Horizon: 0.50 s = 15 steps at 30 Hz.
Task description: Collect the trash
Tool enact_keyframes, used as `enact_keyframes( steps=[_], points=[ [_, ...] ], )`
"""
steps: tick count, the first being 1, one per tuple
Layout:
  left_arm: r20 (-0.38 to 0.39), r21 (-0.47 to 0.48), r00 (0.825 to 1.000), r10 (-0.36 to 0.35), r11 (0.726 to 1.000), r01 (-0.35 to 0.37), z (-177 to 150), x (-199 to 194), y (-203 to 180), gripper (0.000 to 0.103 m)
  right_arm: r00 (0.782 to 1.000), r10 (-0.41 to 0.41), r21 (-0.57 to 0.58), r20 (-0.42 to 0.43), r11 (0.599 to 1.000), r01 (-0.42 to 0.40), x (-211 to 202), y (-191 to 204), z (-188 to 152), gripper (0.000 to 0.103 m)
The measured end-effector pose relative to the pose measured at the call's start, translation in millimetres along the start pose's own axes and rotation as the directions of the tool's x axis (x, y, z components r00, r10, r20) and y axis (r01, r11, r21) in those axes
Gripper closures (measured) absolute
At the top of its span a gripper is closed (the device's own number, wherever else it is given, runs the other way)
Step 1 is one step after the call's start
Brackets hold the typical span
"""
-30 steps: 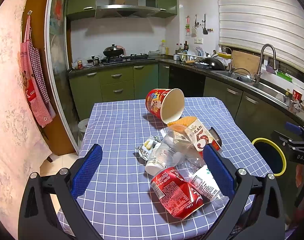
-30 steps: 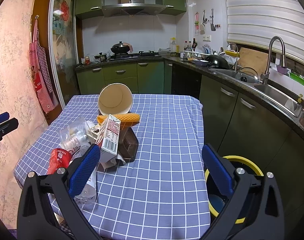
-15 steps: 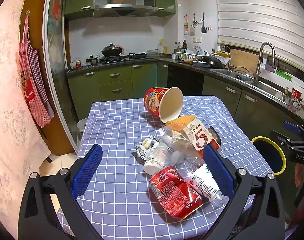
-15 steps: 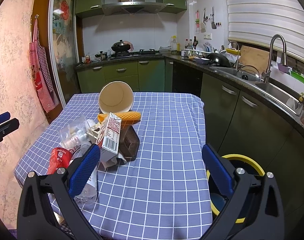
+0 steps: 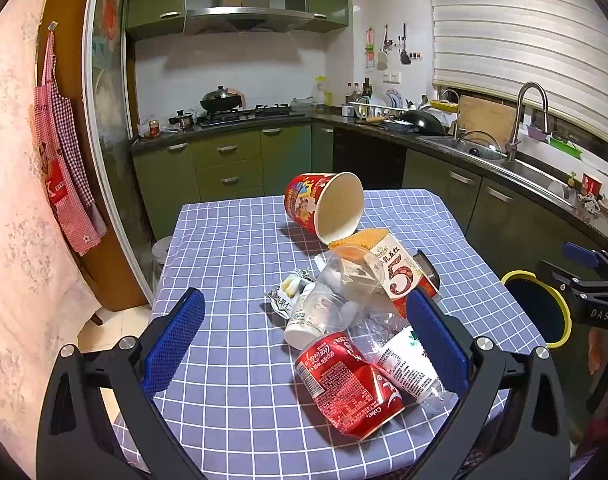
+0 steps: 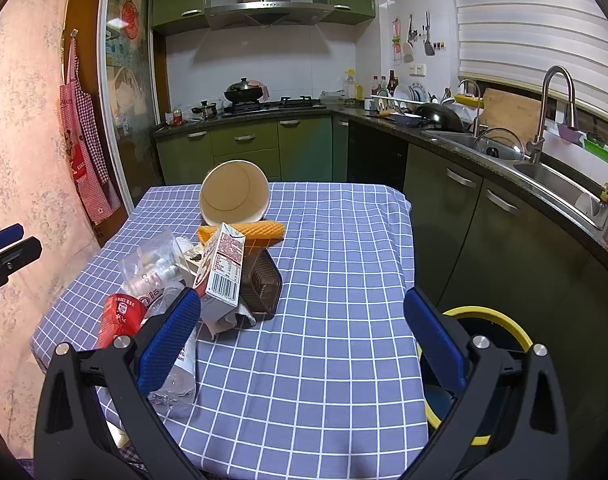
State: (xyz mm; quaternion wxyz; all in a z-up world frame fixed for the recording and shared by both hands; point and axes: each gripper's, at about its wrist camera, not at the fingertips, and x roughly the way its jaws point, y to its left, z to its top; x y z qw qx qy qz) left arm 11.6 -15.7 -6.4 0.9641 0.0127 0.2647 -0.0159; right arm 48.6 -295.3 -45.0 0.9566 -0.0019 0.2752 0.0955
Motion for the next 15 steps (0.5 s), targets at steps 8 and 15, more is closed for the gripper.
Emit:
enact_keyframes(
  steps=[8,15],
  points=[
    [-0.002,0.006,1.0,0.0,1.0,0.0,-1.5,1.3,-2.7,0.004,1.0,0.004,0.002,-0.008,1.0,-0.004,1.0,-2.4,2.7,0.006],
    [-0.004,0.012,1.0,-0.002,1.0,0.002,0.9,2.0,-3.8,0.004,1.0,0.003,0.002,-0.008,1.0,-0.003,0.9,-2.3,2.8,0.006]
  ],
)
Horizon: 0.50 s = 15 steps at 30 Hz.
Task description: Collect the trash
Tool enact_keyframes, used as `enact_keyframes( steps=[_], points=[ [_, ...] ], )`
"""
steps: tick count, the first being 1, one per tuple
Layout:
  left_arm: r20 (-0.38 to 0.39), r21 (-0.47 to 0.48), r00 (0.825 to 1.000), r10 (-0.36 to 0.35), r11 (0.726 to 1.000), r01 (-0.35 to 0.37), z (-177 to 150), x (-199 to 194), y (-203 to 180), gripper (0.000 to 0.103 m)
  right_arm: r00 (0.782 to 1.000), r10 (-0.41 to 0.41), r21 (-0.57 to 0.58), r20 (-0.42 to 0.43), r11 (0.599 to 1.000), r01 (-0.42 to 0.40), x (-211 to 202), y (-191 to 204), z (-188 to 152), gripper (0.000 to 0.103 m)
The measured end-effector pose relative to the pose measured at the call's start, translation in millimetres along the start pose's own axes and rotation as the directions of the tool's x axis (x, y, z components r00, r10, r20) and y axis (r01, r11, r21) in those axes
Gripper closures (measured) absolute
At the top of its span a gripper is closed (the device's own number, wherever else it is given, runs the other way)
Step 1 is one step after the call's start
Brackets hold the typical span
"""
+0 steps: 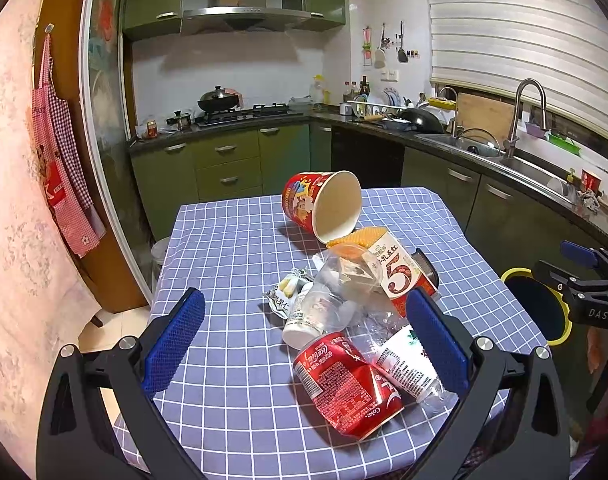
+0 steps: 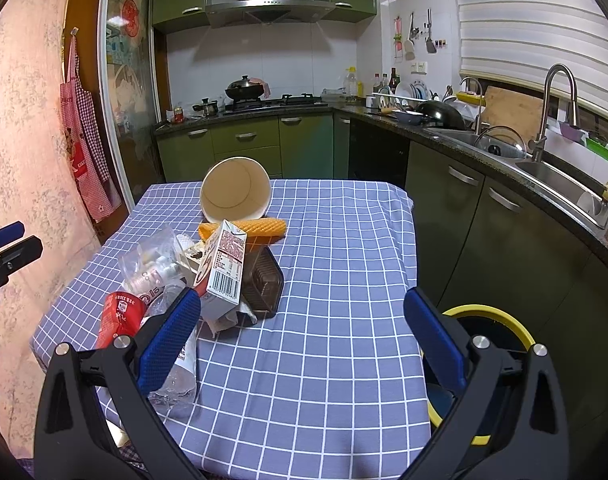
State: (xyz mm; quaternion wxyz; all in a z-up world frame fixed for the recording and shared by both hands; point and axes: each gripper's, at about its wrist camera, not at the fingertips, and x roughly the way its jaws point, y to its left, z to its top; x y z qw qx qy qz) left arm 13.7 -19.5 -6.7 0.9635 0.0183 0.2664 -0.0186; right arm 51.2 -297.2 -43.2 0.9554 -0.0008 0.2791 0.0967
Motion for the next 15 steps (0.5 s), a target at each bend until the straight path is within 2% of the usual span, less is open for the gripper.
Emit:
enact_keyframes(
  steps=[15],
  points=[
    [-0.005,0.013,1.0,0.0,1.0,0.0,1.6,2.5,-2.7,0.004,1.0,0.003,0.001,-0.007,1.0,-0.003,0.4,0.0,-1.7,0.006]
  ],
)
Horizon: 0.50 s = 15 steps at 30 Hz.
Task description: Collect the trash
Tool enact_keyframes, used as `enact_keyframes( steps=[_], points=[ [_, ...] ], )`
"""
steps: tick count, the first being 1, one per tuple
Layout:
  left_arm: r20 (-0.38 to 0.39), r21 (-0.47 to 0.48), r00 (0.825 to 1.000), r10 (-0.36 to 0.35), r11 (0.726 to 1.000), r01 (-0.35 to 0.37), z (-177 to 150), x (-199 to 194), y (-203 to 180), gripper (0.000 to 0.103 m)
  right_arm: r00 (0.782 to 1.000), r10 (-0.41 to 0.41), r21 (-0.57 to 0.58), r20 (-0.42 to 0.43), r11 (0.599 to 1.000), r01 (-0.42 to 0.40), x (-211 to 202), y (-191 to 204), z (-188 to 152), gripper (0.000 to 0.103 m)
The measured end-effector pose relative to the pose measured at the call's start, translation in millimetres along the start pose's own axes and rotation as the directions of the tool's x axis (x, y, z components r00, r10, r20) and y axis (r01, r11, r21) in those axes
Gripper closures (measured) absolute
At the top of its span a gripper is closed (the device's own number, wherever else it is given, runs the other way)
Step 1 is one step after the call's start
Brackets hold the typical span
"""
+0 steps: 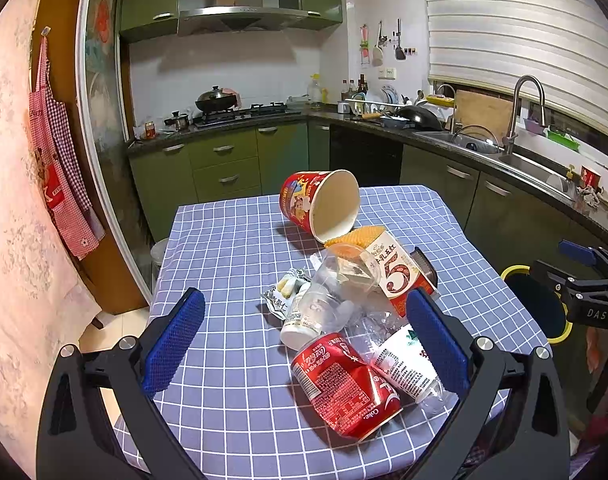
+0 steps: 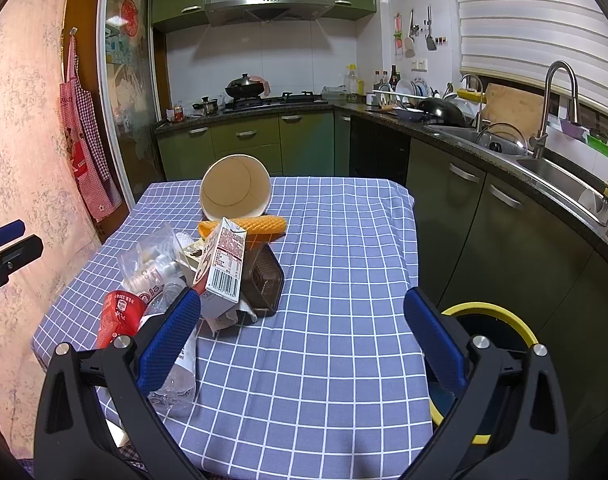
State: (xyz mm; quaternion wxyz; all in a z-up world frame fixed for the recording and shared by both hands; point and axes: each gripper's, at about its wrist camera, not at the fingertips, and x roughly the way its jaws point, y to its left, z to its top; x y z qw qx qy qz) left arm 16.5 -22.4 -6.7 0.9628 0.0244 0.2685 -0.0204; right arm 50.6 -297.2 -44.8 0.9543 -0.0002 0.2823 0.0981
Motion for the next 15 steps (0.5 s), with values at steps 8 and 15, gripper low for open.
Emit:
enact_keyframes(
  steps=[8,15],
  points=[
    [-0.009,0.004,1.0,-0.002,1.0,0.002,2,5,-2,0.004,1.0,0.003,0.0,-0.015,1.0,-0.003,5,-1,1,0.006],
    [-0.032,-0.001,0.999,0.009,1.0,-0.009,8,27,7,0.004,0.996,0.071,0.01,-0.061,0.997,-0.071,30,-5,11,0.006]
  ],
)
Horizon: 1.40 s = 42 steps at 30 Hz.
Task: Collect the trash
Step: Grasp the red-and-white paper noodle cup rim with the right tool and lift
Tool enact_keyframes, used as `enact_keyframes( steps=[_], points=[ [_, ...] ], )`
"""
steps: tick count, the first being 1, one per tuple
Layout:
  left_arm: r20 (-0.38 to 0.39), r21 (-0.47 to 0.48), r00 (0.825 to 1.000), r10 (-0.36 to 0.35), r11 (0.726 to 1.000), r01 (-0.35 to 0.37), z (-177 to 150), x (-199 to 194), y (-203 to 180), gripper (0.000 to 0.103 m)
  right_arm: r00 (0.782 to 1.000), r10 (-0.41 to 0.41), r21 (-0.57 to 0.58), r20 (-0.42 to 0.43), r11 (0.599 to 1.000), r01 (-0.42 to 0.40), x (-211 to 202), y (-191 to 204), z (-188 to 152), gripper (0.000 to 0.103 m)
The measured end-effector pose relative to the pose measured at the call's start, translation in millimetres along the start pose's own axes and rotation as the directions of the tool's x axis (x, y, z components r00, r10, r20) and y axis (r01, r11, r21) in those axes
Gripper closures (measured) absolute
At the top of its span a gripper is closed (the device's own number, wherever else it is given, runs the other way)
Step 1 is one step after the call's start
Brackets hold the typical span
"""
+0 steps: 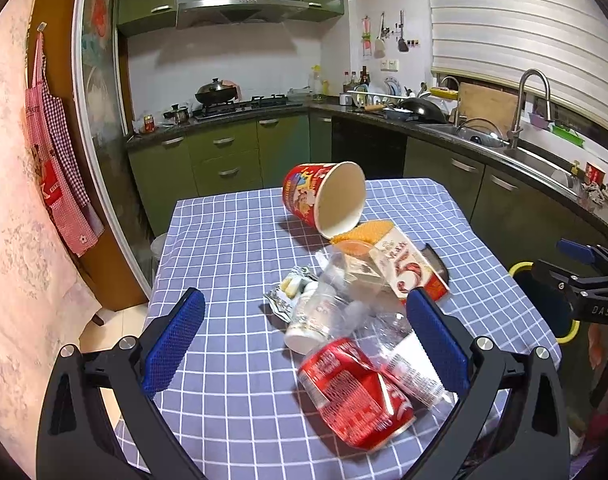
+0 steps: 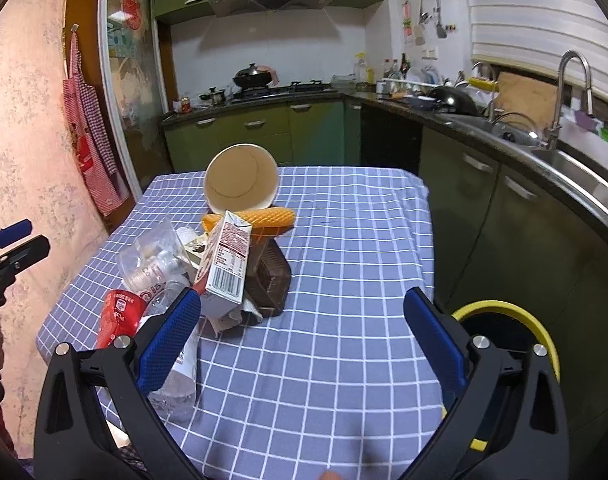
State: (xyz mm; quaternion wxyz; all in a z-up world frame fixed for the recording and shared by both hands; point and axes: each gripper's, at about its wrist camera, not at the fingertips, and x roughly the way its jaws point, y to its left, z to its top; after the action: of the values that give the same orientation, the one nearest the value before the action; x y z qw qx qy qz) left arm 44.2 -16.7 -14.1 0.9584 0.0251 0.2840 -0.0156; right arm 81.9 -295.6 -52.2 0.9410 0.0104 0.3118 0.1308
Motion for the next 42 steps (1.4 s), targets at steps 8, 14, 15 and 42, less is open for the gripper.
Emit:
enact_keyframes(
  steps=[8,14,15,42],
  points=[
    [-0.005,-0.047,0.999,0.049,0.998,-0.049,25,59,33,0.004,0.999,0.045,-0.089,-0.016,0.995,-0.046,52,-4,49,0.006],
    [-0.033,-0.065,0.998,0.053,0.996,-0.055,38,113,49,0.004,0.992,0.121,-0.182,-0.043,0.975,-0.127,118,9,100,0.021],
    [-0.037,-0.061,0.998,0.054,0.997,-0.056,39,120,49,0.004,0.988,0.134,-0.189,-0.071,0.971,-0.145,137,13,108,0.027],
    [-0.081,-0.054,0.996,0.031,0.998,-0.036,46,202,62,0.004,0.941,0.227,-0.166,-0.251,0.948,-0.273,335,54,173,0.095]
  ],
)
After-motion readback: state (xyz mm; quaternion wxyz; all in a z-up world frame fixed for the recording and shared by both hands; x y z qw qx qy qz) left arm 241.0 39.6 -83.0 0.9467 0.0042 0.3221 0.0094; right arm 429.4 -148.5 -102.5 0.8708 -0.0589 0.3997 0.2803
